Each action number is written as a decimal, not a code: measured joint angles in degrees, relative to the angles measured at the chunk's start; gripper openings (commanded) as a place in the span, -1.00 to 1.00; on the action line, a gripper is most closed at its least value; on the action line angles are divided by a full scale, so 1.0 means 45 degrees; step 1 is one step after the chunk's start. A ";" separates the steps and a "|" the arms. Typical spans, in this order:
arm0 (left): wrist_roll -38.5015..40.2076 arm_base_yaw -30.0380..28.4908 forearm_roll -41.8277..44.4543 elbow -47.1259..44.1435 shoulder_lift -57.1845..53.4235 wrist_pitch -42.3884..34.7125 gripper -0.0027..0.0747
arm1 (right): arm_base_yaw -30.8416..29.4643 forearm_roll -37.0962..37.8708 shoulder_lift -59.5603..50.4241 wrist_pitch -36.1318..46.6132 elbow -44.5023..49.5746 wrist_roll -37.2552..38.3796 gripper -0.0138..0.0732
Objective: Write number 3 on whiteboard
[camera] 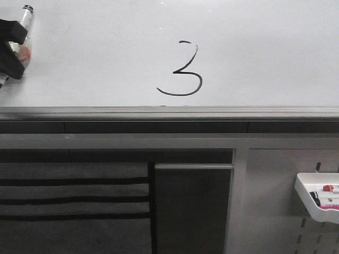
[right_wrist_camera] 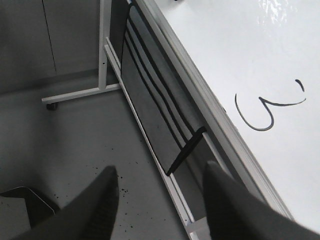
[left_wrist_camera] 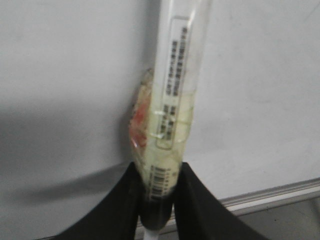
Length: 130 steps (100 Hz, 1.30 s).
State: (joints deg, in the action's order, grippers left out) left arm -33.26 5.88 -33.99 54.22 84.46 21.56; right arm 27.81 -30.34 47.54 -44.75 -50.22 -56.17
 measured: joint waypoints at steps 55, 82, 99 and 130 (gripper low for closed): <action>0.0027 -0.0009 0.1414 0.0334 -0.0402 0.1330 0.19 | 0.0000 0.0442 -0.0237 -0.0056 0.0000 0.1577 0.10; 0.0027 -0.0507 0.2257 0.1259 -0.3970 0.5315 0.19 | -0.0859 0.4376 -0.1851 -0.1292 0.0000 0.8871 -0.07; 0.0027 -0.0535 0.2398 0.0527 -0.7230 0.6187 0.18 | -0.1582 0.5675 -0.3123 -0.2438 0.0000 1.2294 -0.62; 0.0966 -0.0535 0.2396 -0.3479 -1.2953 0.2823 0.18 | -0.1713 0.6225 -0.5626 -0.1671 0.0196 1.2852 -0.85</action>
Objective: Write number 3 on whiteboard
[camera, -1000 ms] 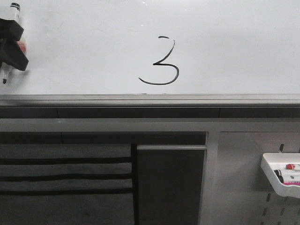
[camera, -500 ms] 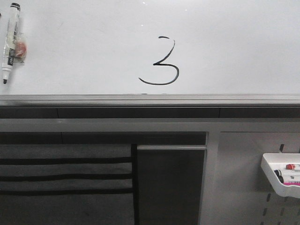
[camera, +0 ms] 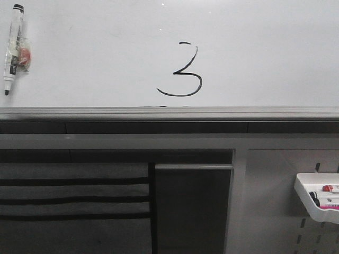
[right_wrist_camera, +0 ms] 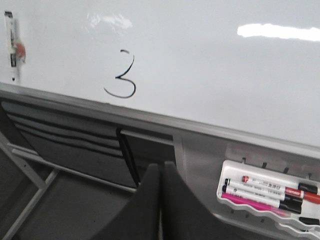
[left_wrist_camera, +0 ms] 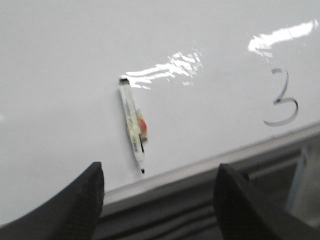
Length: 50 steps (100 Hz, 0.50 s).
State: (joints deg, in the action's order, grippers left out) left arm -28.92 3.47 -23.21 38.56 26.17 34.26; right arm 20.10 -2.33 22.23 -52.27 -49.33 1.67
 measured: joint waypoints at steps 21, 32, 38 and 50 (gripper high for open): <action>0.1077 0.0000 -0.0701 -0.2197 -0.1637 -0.2966 0.18 | 0.0000 0.0094 -0.0279 0.0106 0.0027 0.0026 -0.85; 0.1153 0.0000 -0.0753 -0.2886 -0.1759 -0.3166 0.18 | 0.0000 0.0094 -0.0279 0.0109 0.0027 0.0026 -0.85; 0.1165 0.0000 -0.0772 -0.3263 -0.1759 -0.3166 0.18 | -0.0021 0.0094 -0.0279 0.0132 0.0027 0.0050 -0.85; 0.1165 0.0000 -0.0772 -0.3919 -0.1768 -0.3193 0.18 | -0.0021 0.0102 -0.0279 0.0132 0.0027 0.0068 -0.85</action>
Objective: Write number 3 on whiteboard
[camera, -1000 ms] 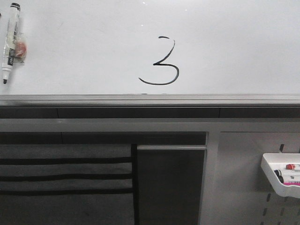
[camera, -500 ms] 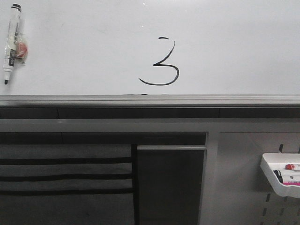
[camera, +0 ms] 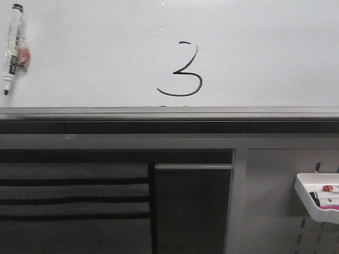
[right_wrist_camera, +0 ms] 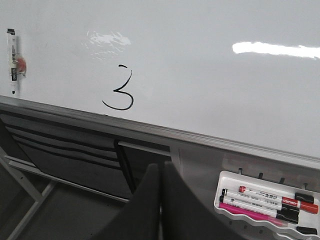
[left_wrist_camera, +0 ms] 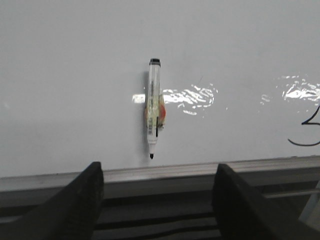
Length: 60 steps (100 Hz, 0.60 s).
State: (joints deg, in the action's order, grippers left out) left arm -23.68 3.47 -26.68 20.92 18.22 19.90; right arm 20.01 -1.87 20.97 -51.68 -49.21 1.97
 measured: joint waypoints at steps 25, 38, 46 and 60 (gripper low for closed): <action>0.0000 -0.0110 0.1612 -0.2020 -0.2567 -0.1383 -0.29 | -0.0054 0.0021 0.0000 0.0000 0.0000 0.0000 -0.85; 0.0000 -0.0137 0.1935 -0.2840 -0.3865 -0.1894 -0.72 | -0.0054 0.0021 0.0000 0.0000 0.0000 0.0000 -0.85; 0.0000 -0.0137 0.1960 -0.3072 -0.4130 -0.2021 -0.94 | -0.0054 0.0021 0.0000 0.0000 0.0000 0.0000 -0.85; 0.0000 -0.0137 0.1799 -0.3371 -0.4130 -0.2094 -0.98 | -0.0054 0.0021 0.0000 0.0000 0.0000 0.0000 -0.85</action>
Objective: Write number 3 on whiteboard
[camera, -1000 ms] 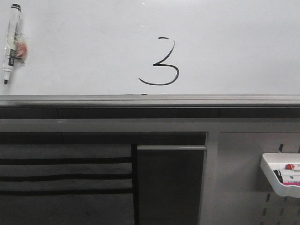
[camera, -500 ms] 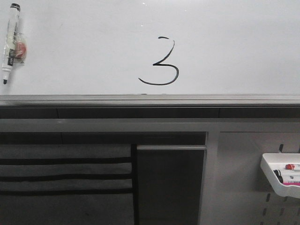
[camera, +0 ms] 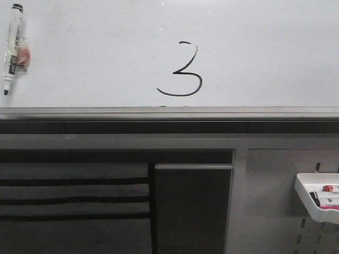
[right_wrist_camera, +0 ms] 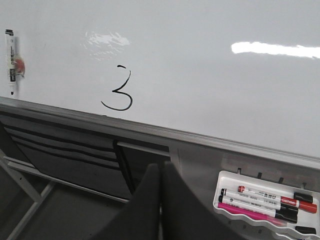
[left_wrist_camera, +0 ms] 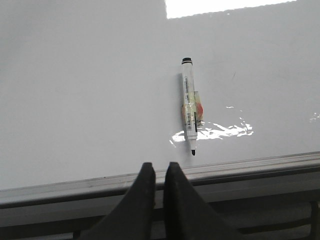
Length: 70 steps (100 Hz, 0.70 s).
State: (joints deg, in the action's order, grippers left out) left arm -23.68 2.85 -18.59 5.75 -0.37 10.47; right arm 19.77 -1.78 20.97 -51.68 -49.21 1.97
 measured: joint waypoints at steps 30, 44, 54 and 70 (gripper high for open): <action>0.3459 0.0000 0.2287 -0.1125 0.0000 -0.1254 -0.98 | 0.0000 0.0000 0.0000 0.0000 0.0000 0.0000 -0.85; 0.4508 0.0000 0.3463 -0.1350 0.0000 -0.2106 -0.98 | 0.0000 0.0000 0.0000 0.0000 0.0000 0.0000 -0.85; 0.4702 0.0000 0.3643 -0.1350 0.0000 -0.2233 -0.98 | 0.0000 0.0000 0.0000 0.0000 0.0000 0.0015 -0.85; 0.4755 0.0000 0.3712 -0.1350 0.0000 -0.2327 -0.98 | 0.0000 0.0000 0.0000 0.0000 0.0000 0.0015 -0.85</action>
State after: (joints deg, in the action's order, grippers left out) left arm -2.28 2.85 -1.88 -0.32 -0.37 0.00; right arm 19.77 -1.78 20.97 -51.68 -49.21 2.04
